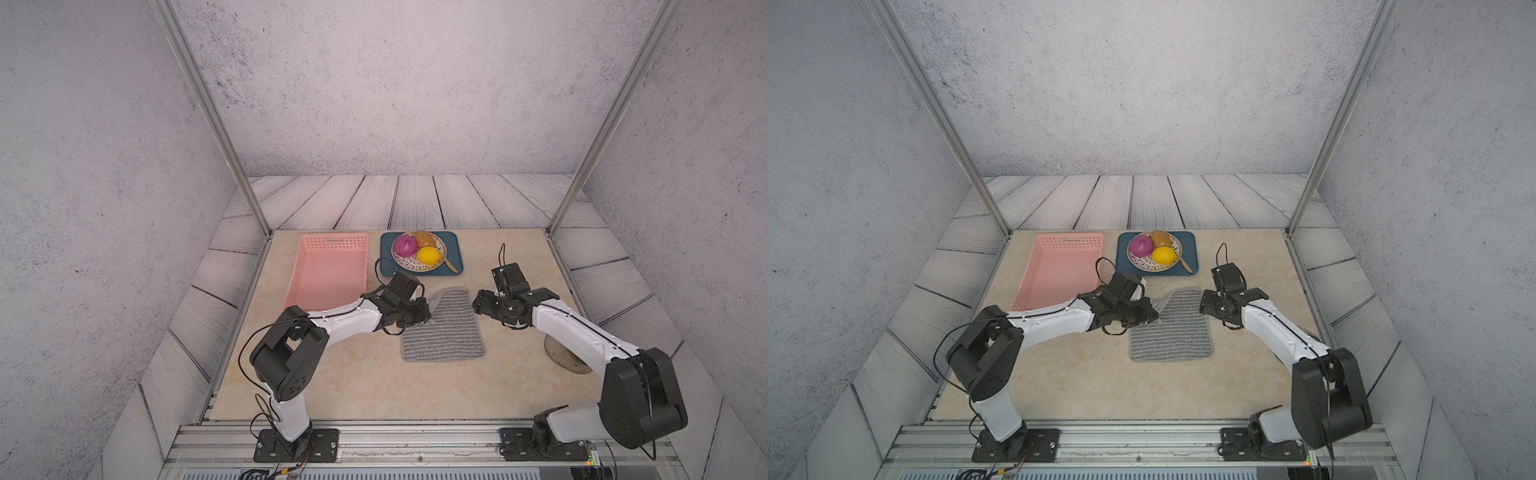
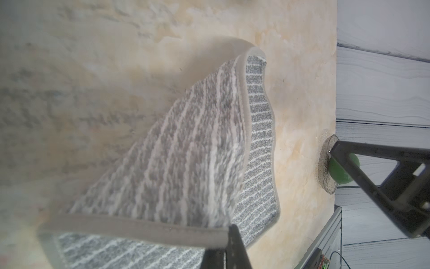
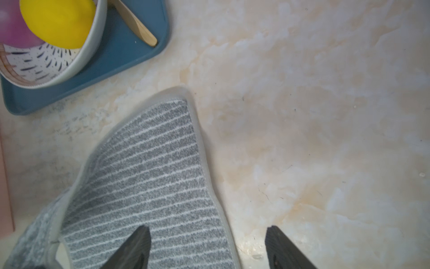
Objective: Fold the square dishcloth
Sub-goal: Flatten out the cleaning item at the center of the board.
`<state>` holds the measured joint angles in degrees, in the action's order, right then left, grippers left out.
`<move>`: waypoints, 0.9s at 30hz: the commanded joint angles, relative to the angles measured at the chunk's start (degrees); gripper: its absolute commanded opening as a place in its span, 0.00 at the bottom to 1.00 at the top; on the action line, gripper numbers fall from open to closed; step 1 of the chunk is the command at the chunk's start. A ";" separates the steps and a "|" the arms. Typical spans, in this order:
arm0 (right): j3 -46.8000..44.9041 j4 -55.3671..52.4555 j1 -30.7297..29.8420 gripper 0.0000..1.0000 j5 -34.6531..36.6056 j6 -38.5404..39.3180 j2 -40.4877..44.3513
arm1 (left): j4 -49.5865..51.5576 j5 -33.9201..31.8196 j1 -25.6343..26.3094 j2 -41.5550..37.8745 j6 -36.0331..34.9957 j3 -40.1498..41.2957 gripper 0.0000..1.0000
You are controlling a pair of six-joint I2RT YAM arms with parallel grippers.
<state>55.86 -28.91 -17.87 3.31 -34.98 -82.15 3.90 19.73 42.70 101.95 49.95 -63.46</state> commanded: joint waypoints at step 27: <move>26.25 -10.31 1.92 0.49 -5.34 13.49 -26.85 | 6.58 4.39 -10.99 11.25 -10.60 -12.58 0.37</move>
<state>80.47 -39.11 -16.16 -0.38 -22.83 -108.29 9.32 24.84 32.36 112.49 41.23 -74.06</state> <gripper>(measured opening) 0.492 0.367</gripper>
